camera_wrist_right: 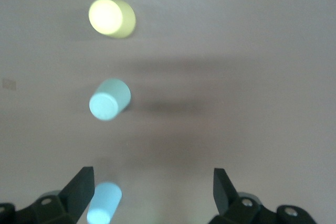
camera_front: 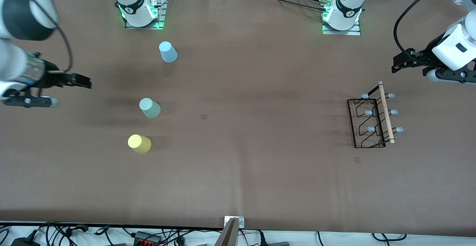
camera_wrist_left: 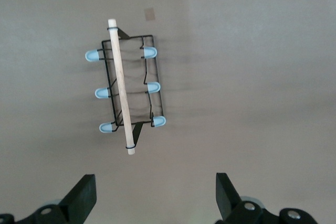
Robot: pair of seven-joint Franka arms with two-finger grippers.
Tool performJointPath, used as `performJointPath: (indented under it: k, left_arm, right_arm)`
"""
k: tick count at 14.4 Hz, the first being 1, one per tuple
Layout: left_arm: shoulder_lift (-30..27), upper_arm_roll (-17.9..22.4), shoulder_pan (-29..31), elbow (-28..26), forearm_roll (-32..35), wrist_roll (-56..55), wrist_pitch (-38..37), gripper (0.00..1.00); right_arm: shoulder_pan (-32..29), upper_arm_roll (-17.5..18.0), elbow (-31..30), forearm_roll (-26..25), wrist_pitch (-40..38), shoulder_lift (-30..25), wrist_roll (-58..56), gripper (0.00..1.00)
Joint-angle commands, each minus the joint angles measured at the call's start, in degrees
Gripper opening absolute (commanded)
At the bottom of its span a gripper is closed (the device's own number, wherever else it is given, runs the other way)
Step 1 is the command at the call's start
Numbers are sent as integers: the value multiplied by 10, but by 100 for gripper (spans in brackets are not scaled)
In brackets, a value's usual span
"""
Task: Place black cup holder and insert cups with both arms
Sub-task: 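Reach the right gripper to the teal cup while the left gripper reaches the rack, then grasp the teal cup with the right gripper while the left gripper grasps the rack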
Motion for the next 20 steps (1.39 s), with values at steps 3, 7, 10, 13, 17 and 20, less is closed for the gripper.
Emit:
performJointPath:
  k: [3,7,10,13,17,20]
  left_arm:
    - [33,0,9,10,10,2,-46,100]
    - [57,0,23,4,15,-2,-24,100]
    - [87,0,23,-21,36,-7,88,100]
    - [93,0,30,-55,42,-9,152,98]
    - [88,-1,43,-136,42,-9,268,96]
    - [88,-2,43,-179,42,-9,328,88]
  right_arm:
    - [45,0,-256,1,261,-86,54,100]
    - [69,0,-274,0,312,-32,75,100]
    - [79,0,-285,0,349,-7,78,100]
    - [93,0,-285,1,398,26,78,100]
    - [103,0,-292,1,420,50,78,100]
    - [107,0,-302,2,450,74,78,100]
